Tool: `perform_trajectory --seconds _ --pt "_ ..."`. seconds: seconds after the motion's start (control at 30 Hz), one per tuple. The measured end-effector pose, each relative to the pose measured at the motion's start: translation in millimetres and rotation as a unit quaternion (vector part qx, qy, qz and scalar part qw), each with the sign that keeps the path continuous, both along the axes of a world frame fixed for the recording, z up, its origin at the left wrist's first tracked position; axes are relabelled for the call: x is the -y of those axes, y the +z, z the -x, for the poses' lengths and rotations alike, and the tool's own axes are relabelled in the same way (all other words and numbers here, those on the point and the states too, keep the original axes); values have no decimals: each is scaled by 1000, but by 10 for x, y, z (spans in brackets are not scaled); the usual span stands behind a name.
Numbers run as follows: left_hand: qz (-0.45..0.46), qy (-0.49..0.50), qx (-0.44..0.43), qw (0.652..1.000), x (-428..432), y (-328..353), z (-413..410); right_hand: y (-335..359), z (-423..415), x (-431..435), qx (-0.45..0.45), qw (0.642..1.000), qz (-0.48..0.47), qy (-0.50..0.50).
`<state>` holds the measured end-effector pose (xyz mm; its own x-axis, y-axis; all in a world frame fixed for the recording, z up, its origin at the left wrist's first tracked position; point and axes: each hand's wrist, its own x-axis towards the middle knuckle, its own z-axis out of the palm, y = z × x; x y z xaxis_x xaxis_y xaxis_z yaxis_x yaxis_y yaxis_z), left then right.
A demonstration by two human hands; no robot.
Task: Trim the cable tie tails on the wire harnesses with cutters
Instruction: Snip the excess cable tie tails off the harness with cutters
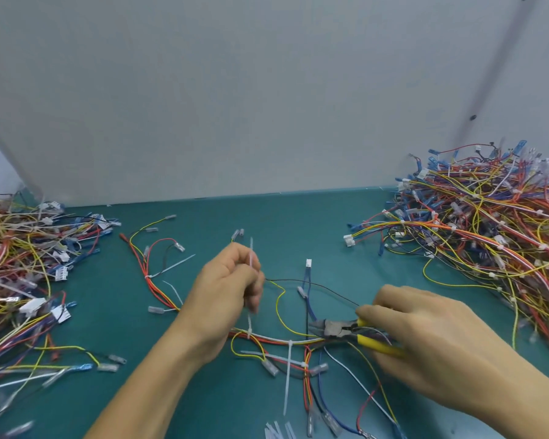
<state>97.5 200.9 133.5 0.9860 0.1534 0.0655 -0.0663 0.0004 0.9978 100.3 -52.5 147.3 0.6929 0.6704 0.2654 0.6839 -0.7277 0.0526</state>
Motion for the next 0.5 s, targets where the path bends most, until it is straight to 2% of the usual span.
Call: perform_trajectory --seconds 0.1,0.2,0.5 --pt "-140 -38 27 989 -42 -64 106 -17 -40 -108 26 999 24 18" --pt "-305 -84 64 946 -57 -176 211 -63 -61 -173 31 999 10 3" --pt "-464 -164 107 864 -50 -251 194 -243 -57 -147 27 1000 -5 3"
